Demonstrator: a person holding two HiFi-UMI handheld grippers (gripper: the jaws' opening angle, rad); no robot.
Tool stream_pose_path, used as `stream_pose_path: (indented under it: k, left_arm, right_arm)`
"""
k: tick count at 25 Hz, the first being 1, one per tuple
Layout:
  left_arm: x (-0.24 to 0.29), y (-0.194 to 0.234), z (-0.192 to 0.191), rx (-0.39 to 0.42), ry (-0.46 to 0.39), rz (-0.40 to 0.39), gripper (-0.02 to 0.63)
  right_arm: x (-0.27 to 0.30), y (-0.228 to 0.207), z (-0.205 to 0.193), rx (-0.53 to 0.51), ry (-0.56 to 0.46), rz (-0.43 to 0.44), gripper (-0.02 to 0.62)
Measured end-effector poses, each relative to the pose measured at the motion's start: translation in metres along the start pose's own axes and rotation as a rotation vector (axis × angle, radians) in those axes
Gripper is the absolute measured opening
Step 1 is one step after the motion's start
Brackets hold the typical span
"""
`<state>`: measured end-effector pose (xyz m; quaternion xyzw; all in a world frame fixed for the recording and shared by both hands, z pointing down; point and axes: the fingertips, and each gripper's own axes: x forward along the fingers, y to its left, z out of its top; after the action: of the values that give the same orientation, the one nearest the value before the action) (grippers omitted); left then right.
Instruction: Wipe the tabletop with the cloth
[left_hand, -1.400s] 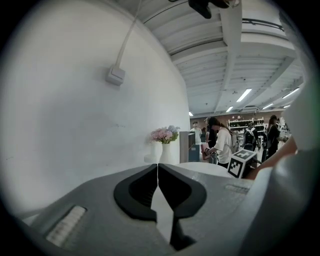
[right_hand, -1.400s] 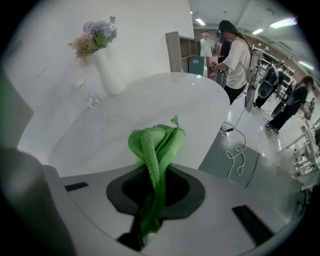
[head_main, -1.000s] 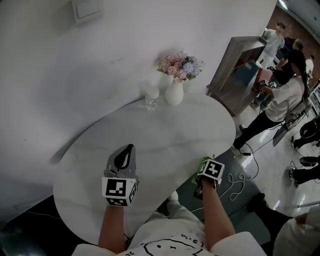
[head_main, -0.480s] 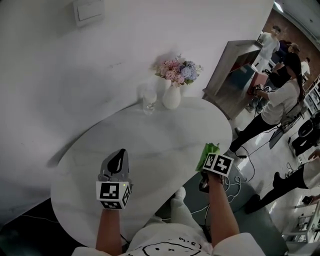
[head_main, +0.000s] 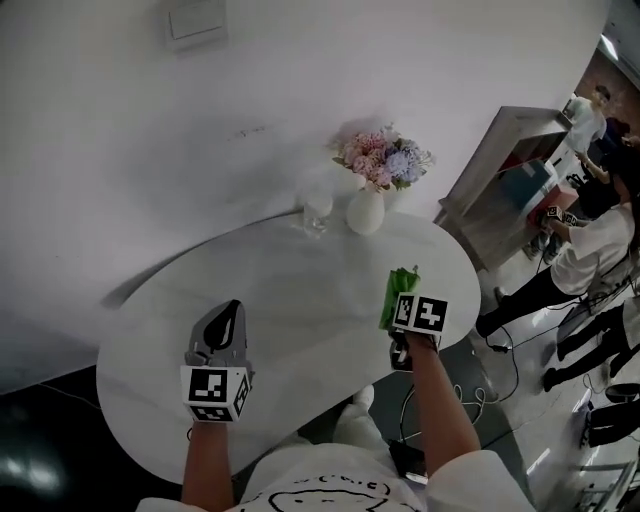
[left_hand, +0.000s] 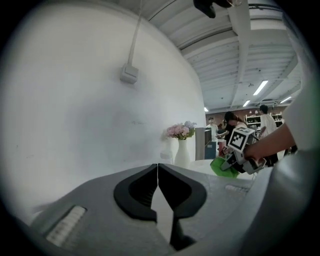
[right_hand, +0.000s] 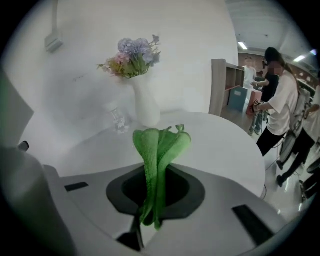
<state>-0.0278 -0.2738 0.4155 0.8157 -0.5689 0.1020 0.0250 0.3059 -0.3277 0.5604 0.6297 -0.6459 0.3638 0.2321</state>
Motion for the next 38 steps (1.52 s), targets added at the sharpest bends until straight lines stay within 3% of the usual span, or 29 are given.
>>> stream_pose_path:
  k: [5, 22, 28, 31, 38]
  left_arm:
    - [0.011, -0.008, 0.006, 0.018, 0.017, 0.060, 0.020]
    - [0.059, -0.044, -0.010, 0.004, 0.115, 0.210, 0.020]
    - [0.073, -0.055, -0.009, 0.013, 0.145, 0.235, 0.020]
    - [0.078, -0.063, -0.006, 0.029, 0.156, 0.236, 0.020]
    - [0.084, -0.078, -0.002, 0.045, 0.167, 0.249, 0.020]
  right_arm:
    - [0.035, -0.006, 0.022, -0.068, 0.037, 0.042, 0.043]
    - [0.146, -0.025, 0.075, -0.153, 0.139, 0.147, 0.043]
    - [0.168, -0.032, 0.102, -0.186, 0.155, 0.091, 0.044]
    - [0.174, -0.034, 0.110, -0.155, 0.154, 0.056, 0.044]
    - [0.173, -0.042, 0.108, 0.084, 0.154, -0.012, 0.046]
